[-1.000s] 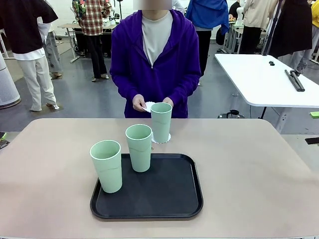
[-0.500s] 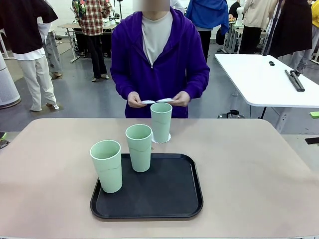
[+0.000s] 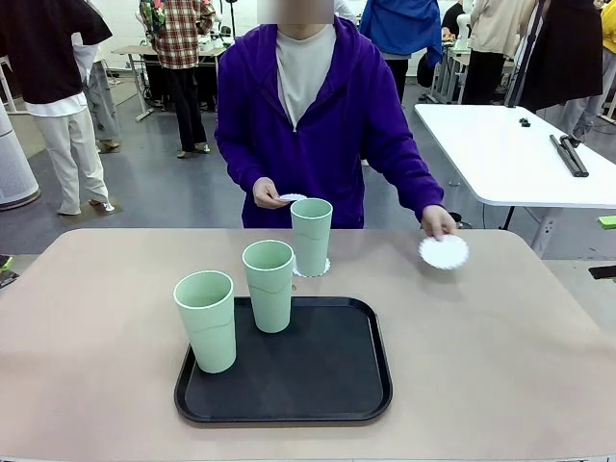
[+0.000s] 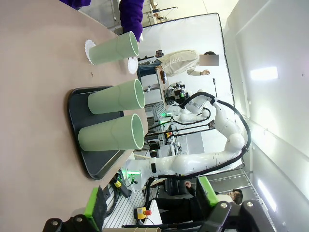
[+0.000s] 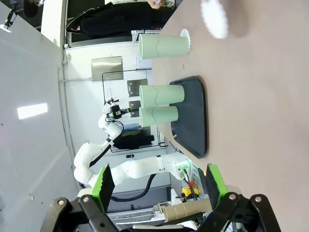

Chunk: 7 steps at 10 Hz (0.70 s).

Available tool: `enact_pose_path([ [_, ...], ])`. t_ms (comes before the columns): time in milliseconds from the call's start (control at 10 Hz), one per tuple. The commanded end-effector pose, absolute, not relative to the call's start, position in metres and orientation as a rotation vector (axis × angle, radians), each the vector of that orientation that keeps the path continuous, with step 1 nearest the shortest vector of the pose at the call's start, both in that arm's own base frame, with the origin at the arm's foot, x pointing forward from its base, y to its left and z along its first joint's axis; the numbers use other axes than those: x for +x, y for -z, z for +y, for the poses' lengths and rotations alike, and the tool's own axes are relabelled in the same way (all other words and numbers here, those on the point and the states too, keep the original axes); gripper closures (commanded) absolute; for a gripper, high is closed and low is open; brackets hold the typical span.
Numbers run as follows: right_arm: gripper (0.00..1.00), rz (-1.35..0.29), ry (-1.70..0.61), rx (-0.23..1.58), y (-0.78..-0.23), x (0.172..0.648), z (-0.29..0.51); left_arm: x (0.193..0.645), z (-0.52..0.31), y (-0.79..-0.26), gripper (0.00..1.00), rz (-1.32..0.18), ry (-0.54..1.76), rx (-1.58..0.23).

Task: Place coasters on the table and set cups on them.
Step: Take one Reusable plastic cup from the Flat Tray and place it on a coaster set by the human.

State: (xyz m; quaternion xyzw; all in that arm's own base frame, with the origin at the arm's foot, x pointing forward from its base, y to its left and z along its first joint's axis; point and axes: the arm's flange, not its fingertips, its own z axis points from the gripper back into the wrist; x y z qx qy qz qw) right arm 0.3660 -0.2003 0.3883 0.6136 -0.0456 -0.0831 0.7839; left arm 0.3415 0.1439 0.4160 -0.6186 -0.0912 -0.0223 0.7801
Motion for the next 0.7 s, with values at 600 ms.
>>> enact_pose_path([
  [600, 0.0, -0.087, 0.185, 1.31, -0.3872, 0.3668, -0.1995, 0.3403, 0.1451, -0.418, 0.0, -0.21, 0.058, -1.349],
])
